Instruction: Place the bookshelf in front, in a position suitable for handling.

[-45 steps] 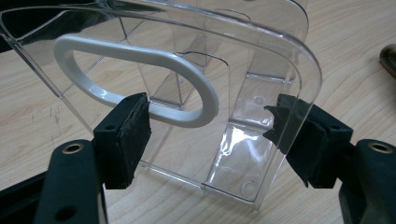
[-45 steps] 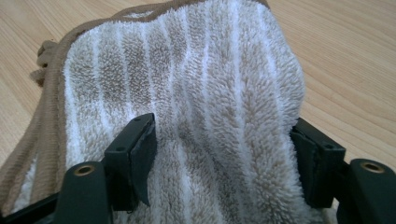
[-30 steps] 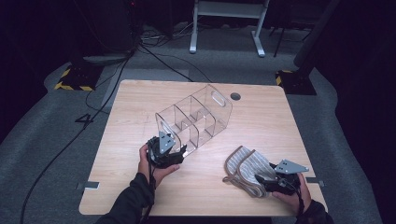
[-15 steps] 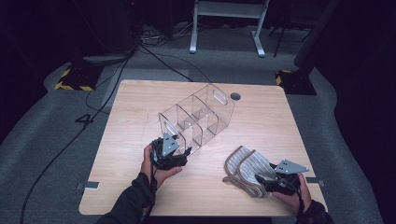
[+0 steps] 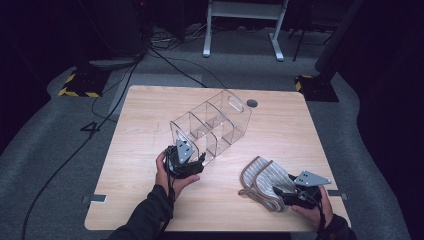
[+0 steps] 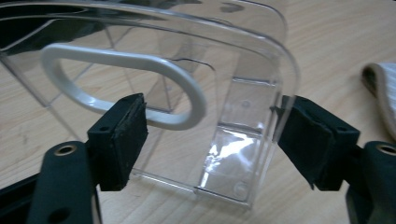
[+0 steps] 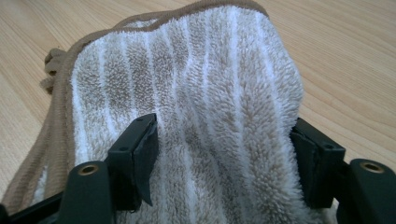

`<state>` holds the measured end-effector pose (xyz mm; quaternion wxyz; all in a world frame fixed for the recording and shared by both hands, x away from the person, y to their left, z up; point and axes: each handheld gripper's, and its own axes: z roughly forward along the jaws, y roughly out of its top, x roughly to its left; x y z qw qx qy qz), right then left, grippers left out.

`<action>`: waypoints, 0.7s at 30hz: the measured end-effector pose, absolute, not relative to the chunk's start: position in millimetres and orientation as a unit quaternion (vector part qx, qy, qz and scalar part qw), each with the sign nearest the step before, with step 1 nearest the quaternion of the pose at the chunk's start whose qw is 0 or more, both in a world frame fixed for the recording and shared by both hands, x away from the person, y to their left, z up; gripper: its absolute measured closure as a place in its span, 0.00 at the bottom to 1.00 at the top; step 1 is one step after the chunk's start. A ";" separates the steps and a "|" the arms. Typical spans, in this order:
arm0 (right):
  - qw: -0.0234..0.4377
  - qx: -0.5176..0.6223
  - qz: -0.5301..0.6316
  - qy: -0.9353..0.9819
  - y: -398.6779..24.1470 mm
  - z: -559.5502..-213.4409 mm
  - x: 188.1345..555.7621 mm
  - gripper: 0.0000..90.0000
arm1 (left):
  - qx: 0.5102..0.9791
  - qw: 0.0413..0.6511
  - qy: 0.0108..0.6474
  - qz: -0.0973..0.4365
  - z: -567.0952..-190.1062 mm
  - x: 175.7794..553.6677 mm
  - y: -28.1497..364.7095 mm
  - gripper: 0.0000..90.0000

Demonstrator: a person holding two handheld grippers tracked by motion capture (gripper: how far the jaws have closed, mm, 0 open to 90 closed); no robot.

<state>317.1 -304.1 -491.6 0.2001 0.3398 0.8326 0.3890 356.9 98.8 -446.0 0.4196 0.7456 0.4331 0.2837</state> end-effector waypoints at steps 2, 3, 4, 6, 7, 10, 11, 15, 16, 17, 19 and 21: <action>0.199 0.340 0.389 0.833 -304.1 -491.6 316.9 0.36 | 0.736 0.418 0.449 0.286 -446.8 359.0 98.3 0.29; 0.198 0.341 0.389 0.832 -304.3 -491.7 317.0 0.36 | 0.734 0.419 0.453 0.285 -446.9 359.9 98.0 0.28; 0.198 0.341 0.390 0.832 -304.5 -491.9 317.1 0.36 | 0.733 0.419 0.452 0.287 -446.9 360.6 97.6 0.27; 0.197 0.341 0.390 0.833 -304.3 -491.8 316.9 0.36 | 0.734 0.416 0.451 0.291 -446.8 361.3 97.1 0.27; 0.197 0.340 0.389 0.833 -304.2 -491.8 316.9 0.36 | 0.735 0.415 0.451 0.292 -446.6 361.5 96.8 0.28; 0.196 0.339 0.389 0.834 -304.1 -492.2 317.3 0.36 | 0.738 0.413 0.442 0.299 -445.4 361.2 97.6 0.35; 0.196 0.339 0.389 0.834 -304.2 -492.4 317.4 0.36 | 0.741 0.412 0.438 0.299 -445.0 361.6 98.6 0.38; 0.194 0.340 0.389 0.834 -304.3 -492.5 317.5 0.36 | 0.744 0.412 0.429 0.304 -444.2 362.8 103.4 0.47; 0.194 0.340 0.390 0.833 -304.3 -492.6 317.5 0.36 | 0.744 0.415 0.427 0.304 -443.9 363.2 105.0 0.51; 0.195 0.340 0.389 0.834 -304.5 -492.7 317.6 0.36 | 0.744 0.416 0.425 0.304 -443.8 363.4 106.1 0.55; 0.195 0.340 0.389 0.834 -304.4 -492.7 317.7 0.36 | 0.746 0.418 0.421 0.302 -443.7 364.4 108.6 0.57; 0.194 0.340 0.388 0.835 -304.5 -492.8 317.7 0.36 | 0.747 0.418 0.417 0.306 -443.6 364.8 110.2 0.59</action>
